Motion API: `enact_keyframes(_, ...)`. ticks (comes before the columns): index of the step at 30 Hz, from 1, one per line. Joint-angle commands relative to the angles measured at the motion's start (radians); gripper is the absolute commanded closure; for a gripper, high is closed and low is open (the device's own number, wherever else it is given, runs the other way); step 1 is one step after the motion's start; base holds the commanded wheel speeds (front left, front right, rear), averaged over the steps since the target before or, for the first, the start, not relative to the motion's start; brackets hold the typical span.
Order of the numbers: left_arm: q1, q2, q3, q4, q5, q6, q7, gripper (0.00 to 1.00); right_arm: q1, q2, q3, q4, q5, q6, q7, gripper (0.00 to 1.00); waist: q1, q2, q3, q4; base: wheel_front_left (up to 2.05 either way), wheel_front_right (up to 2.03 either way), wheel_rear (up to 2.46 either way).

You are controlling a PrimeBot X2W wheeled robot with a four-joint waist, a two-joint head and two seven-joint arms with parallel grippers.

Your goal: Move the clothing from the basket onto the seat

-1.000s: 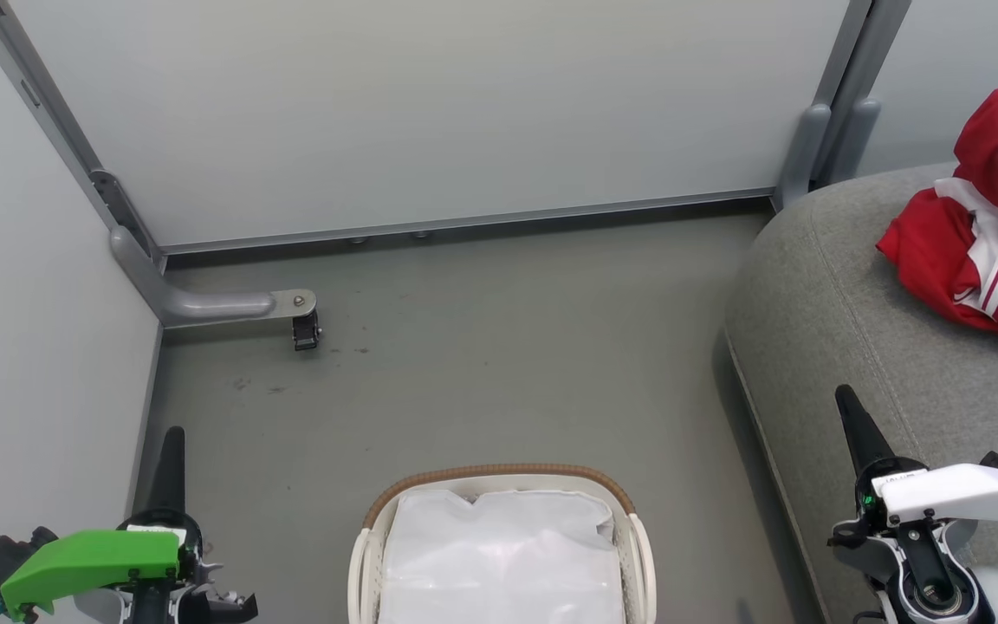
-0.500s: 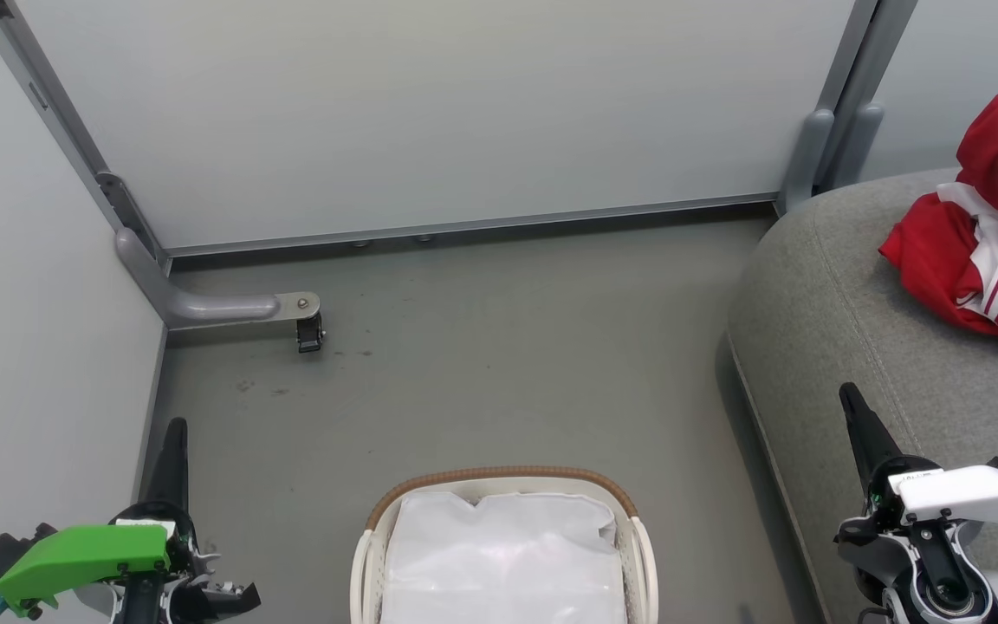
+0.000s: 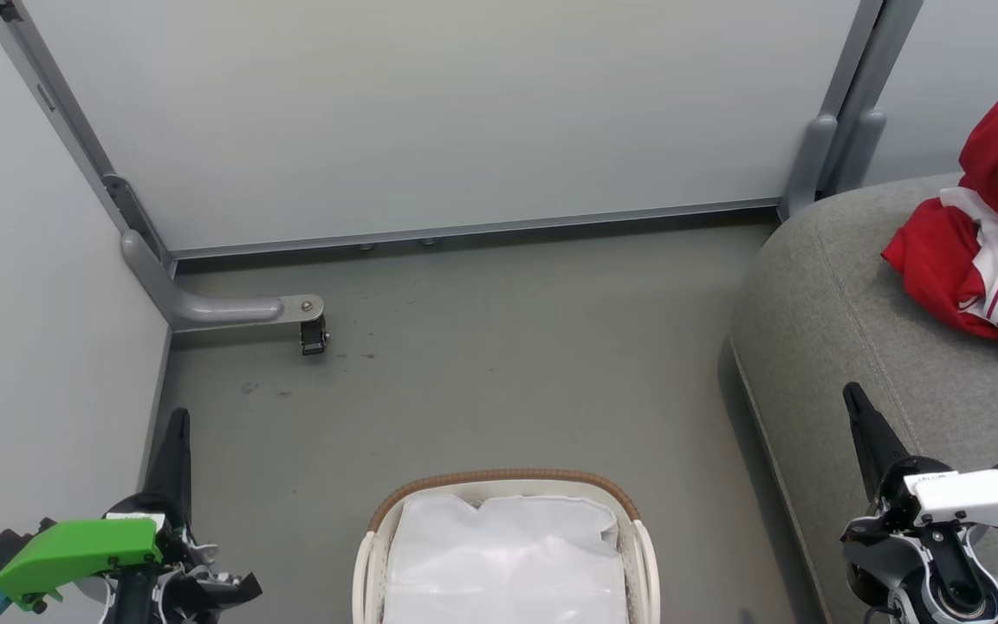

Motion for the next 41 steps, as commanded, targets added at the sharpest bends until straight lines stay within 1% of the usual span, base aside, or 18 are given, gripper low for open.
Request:
enact_keyframes(1, -0.02, 0.007, 0.003, -0.004, -0.021, 0.001, 0.008, 1.0, 0.012, -0.006, -0.005, -0.006, 0.022, 0.0, 0.007, 1.0, 0.0, 0.0, -0.001, 0.001, 0.0, 0.0, 0.0)
enact_keyframes(5, -0.021, 0.007, 0.003, -0.004, -0.043, 0.001, 0.014, 1.0, 0.015, -0.006, -0.007, -0.01, 0.045, 0.0, 0.012, 1.0, 0.0, 0.0, -0.003, 0.002, 0.0, 0.0, 0.0)
enact_keyframes(41, -0.019, 0.007, 0.003, -0.004, -0.04, 0.001, 0.013, 1.0, 0.015, -0.006, -0.006, -0.009, 0.041, 0.0, 0.011, 1.0, 0.0, 0.0, -0.003, 0.002, 0.0, 0.0, 0.0)
